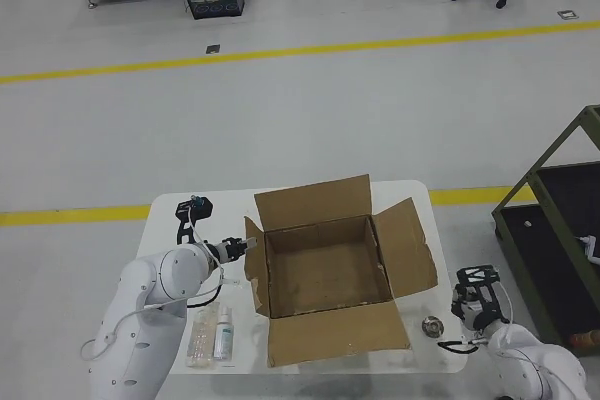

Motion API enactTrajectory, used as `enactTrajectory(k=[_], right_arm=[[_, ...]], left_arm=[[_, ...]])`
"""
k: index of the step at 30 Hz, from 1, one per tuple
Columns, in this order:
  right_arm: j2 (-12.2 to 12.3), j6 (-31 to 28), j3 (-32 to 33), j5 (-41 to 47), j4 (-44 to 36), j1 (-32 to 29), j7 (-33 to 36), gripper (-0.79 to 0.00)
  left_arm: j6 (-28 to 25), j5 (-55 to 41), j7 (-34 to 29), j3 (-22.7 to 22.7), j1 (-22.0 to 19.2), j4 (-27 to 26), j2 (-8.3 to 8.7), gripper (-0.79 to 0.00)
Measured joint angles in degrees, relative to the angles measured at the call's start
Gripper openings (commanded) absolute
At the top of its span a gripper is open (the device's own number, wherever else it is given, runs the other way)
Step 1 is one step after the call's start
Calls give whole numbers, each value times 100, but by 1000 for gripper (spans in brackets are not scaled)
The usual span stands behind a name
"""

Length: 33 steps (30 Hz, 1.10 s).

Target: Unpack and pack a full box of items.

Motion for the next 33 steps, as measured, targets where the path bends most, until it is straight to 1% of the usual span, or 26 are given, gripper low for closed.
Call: enactTrajectory(k=[4,6,8,9,12,21,26,28,30,33], right_arm=[[-28,211,87,-172,-348,-299,-1131,-785],[-36,249,86,-255,-496,-394,-1544,-785],[-41,250,96,-234,-554,-398,-1795,-785],[-44,261,114,-197,-555,-364,-1884,-785],[-49,426,106,-224,-563,-284,-1863,-785],[-44,397,68,-312,-622,-257,-1907,-785],[-52,407,-212,-635,-674,49,-2294,-785],[-46,278,-286,-773,-678,200,-2629,-785],[-36,206,-369,-1090,-648,308,-2914,-785],[-34,191,-528,-1390,-570,470,-3216,-785]], left_arm=[[0,0,0,0,0,0,0,0],[0,0,0,0,0,0,0,0],[0,0,0,0,0,0,0,0],[0,0,0,0,0,0,0,0],[0,0,0,0,0,0,0,0],[0,0,0,0,0,0,0,0],[0,0,0,0,0,0,0,0],[0,0,0,0,0,0,0,0],[0,0,0,0,0,0,0,0],[0,0,0,0,0,0,0,0]])
